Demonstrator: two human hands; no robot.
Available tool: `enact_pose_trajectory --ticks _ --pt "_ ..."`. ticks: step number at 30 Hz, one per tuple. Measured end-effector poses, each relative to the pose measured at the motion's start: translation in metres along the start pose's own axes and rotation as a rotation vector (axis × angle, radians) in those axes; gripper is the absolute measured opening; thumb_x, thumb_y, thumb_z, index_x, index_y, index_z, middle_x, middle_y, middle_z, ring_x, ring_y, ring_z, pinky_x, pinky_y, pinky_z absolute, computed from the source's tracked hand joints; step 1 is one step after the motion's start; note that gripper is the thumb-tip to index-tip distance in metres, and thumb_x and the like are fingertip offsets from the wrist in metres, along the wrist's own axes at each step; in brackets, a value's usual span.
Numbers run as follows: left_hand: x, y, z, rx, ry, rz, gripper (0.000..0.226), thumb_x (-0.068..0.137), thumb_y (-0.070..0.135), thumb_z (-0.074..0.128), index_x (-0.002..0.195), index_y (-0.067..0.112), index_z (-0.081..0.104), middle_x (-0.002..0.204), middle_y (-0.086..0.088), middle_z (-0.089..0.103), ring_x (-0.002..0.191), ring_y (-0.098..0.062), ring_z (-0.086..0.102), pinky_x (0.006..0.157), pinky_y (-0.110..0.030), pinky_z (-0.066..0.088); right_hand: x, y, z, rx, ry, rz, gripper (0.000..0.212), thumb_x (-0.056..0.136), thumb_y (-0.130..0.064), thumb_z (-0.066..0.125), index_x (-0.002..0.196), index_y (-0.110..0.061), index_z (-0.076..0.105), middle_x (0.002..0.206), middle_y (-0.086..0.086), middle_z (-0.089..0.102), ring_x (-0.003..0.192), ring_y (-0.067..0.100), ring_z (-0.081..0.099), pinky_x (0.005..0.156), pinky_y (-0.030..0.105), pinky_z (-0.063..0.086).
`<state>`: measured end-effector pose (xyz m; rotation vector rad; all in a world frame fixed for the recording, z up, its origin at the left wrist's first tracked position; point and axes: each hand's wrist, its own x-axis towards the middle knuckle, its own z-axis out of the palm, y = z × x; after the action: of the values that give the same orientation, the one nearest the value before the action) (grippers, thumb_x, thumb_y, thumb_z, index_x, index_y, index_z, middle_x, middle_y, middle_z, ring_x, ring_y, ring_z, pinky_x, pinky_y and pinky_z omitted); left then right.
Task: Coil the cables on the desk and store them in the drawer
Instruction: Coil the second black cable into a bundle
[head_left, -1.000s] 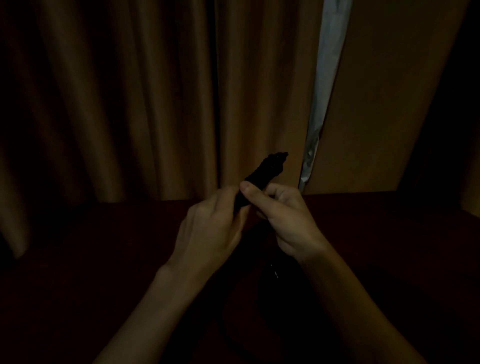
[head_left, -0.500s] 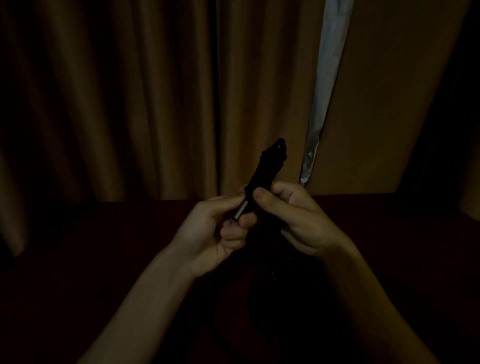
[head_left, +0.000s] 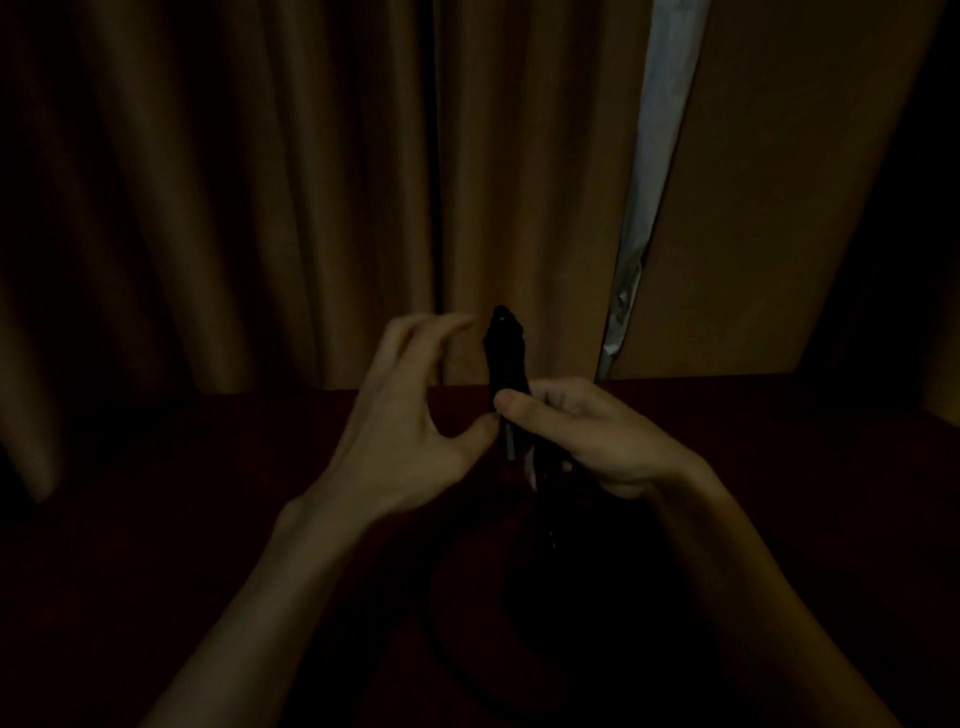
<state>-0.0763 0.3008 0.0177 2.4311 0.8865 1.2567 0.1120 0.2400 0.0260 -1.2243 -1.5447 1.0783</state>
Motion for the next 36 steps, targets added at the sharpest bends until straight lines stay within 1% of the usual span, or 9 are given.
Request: enact_pose_trajectory --ticks 2,4,7,10,15,20,28,32,36 --pt "0.0 -0.001 -0.002 -0.004 -0.145 0.135 0.08 0.085 0.029 0.071 0.155 0.037 0.034 0.164 0.013 0.02 0.149 0.0 0.017 0.115 -0.016 0.019 -0.002 -0.002 0.0 0.008 -0.057 0.036 0.039 0.089 -0.044 0.062 0.087 -0.006 0.065 0.065 0.003 0.066 0.047 0.009 0.059 0.042 0.019 0.042" --pt "-0.001 -0.003 -0.004 0.041 -0.261 0.217 0.073 0.086 0.033 0.057 0.155 0.04 0.034 0.169 0.017 0.003 0.156 -0.01 -0.007 0.121 -0.039 0.006 -0.003 -0.003 0.002 0.027 -0.104 0.051 0.036 0.091 -0.04 0.06 0.076 -0.008 0.064 0.054 -0.001 0.062 0.041 0.007 0.054 0.04 0.018 0.04" --pt "-0.002 -0.001 -0.005 0.136 -0.362 0.237 0.056 0.087 0.036 0.042 0.142 0.035 0.05 0.166 0.015 0.02 0.156 -0.011 -0.007 0.122 -0.055 0.006 -0.004 -0.003 0.004 0.092 -0.138 0.088 0.042 0.098 -0.033 0.056 0.062 -0.013 0.063 0.046 -0.003 0.057 0.036 0.005 0.049 0.037 0.016 0.036" --pt "-0.003 0.002 -0.003 0.088 -0.379 0.263 0.038 0.088 0.033 0.037 0.118 0.023 0.058 0.122 0.014 0.053 0.132 -0.009 0.038 0.109 -0.044 0.037 -0.001 0.0 0.005 0.198 -0.142 0.16 0.041 0.088 -0.044 0.061 0.065 -0.011 0.062 0.053 -0.001 0.056 0.04 0.005 0.048 0.037 0.014 0.035" --pt "-0.002 -0.004 -0.001 -0.105 -0.332 0.123 0.04 0.102 0.056 0.03 0.107 0.027 0.056 0.09 0.012 0.065 0.089 -0.014 0.061 0.08 -0.051 0.049 0.003 0.003 0.002 0.314 -0.058 0.166 0.036 0.08 -0.055 0.064 0.079 -0.021 0.078 0.071 0.008 0.065 0.053 0.013 0.04 0.04 0.015 0.031" --pt "-0.002 0.008 0.003 -0.298 -0.27 0.172 0.036 0.109 0.037 0.032 0.126 0.02 0.059 0.087 0.004 0.069 0.087 -0.02 0.068 0.083 -0.046 0.052 0.002 -0.001 0.001 0.439 -0.035 0.076 0.031 0.082 -0.047 0.061 0.068 -0.025 0.077 0.064 0.008 0.059 0.033 0.004 0.036 0.038 0.017 0.023" --pt "-0.001 0.0 0.02 -0.492 0.085 -0.036 0.03 0.106 0.039 0.042 0.119 0.032 0.068 0.099 0.019 0.073 0.092 0.0 0.068 0.078 -0.017 0.048 0.01 0.002 0.004 0.384 0.109 0.01 0.045 0.098 -0.048 0.053 0.092 -0.01 0.078 0.078 0.01 0.061 0.047 0.008 0.043 0.053 0.028 0.029" --pt "0.001 -0.005 0.023 -0.543 0.16 -0.152 0.033 0.102 0.046 0.047 0.12 0.029 0.069 0.108 0.008 0.075 0.103 -0.012 0.071 0.087 -0.037 0.055 0.007 0.003 0.003 0.26 0.133 -0.05 0.047 0.102 -0.046 0.051 0.106 -0.005 0.075 0.081 -0.002 0.066 0.068 0.01 0.059 0.063 0.026 0.041" --pt "0.002 -0.011 0.023 -0.505 0.216 -0.209 0.019 0.099 0.043 0.053 0.108 0.041 0.069 0.104 0.017 0.074 0.098 -0.004 0.07 0.083 -0.031 0.055 0.011 0.007 0.003 0.133 0.333 -0.177 0.024 0.101 -0.034 0.062 0.104 -0.018 0.08 0.109 0.0 0.077 0.112 0.02 0.069 0.108 0.051 0.049"
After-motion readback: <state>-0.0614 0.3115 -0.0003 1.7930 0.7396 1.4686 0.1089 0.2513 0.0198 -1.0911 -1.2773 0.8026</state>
